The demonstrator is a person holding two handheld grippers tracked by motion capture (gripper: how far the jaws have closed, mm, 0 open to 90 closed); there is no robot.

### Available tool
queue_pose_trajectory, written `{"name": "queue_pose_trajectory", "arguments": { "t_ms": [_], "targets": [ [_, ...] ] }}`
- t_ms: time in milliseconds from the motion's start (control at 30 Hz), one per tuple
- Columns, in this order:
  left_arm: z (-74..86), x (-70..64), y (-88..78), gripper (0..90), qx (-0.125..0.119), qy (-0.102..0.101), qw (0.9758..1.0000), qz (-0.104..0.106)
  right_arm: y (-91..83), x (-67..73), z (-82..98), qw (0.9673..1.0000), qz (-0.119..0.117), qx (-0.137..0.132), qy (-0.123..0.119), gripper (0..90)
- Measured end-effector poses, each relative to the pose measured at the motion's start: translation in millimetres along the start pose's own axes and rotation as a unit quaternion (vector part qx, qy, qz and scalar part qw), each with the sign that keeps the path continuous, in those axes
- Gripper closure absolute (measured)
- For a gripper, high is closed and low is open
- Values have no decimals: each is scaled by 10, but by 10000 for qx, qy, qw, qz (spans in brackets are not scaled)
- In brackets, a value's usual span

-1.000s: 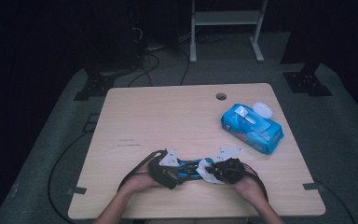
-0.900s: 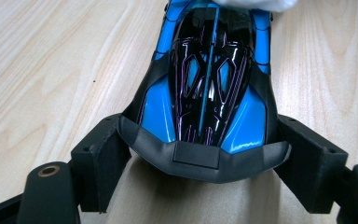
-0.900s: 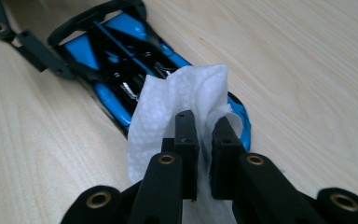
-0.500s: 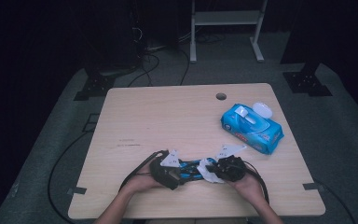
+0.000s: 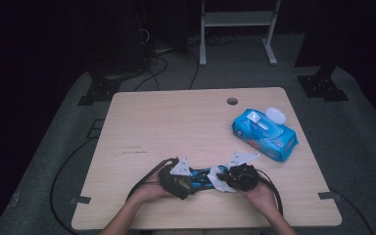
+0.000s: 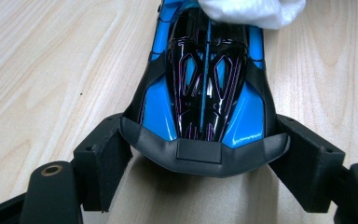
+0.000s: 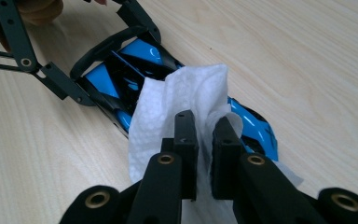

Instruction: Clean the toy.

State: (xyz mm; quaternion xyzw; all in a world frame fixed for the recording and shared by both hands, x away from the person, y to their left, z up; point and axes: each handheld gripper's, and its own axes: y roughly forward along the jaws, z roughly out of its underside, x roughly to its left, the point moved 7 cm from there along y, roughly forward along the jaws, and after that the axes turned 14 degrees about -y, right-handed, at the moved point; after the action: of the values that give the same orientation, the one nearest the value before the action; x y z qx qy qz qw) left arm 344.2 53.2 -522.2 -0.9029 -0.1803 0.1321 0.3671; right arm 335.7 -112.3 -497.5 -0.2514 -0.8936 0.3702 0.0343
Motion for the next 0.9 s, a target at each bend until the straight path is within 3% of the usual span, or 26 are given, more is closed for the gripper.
{"name": "queue_pose_trajectory", "arguments": {
  "t_ms": [133,367,500,567,800,900],
  "targets": [
    [8,5,-7,237,-5,3,10000,39,25,78,-60,9993,60,11,-358,830],
    [10,9,-6,236,-11,41,10000,22,-4,-66,26,9999,132,75,56,831],
    [12,7,-8,236,-9,30,10000,16,35,61,-73,9998,-1,-83,-153,831],
    [13,4,-9,237,-36,-2,10000,16,51,84,-105,9993,67,-40,-358,830],
    [17,3,-6,237,-44,51,10000,-16,3,-124,39,9992,342,183,-109,831],
    [18,3,-9,236,-33,68,10000,-23,6,-132,41,9986,438,239,-176,831]
  ]
}}
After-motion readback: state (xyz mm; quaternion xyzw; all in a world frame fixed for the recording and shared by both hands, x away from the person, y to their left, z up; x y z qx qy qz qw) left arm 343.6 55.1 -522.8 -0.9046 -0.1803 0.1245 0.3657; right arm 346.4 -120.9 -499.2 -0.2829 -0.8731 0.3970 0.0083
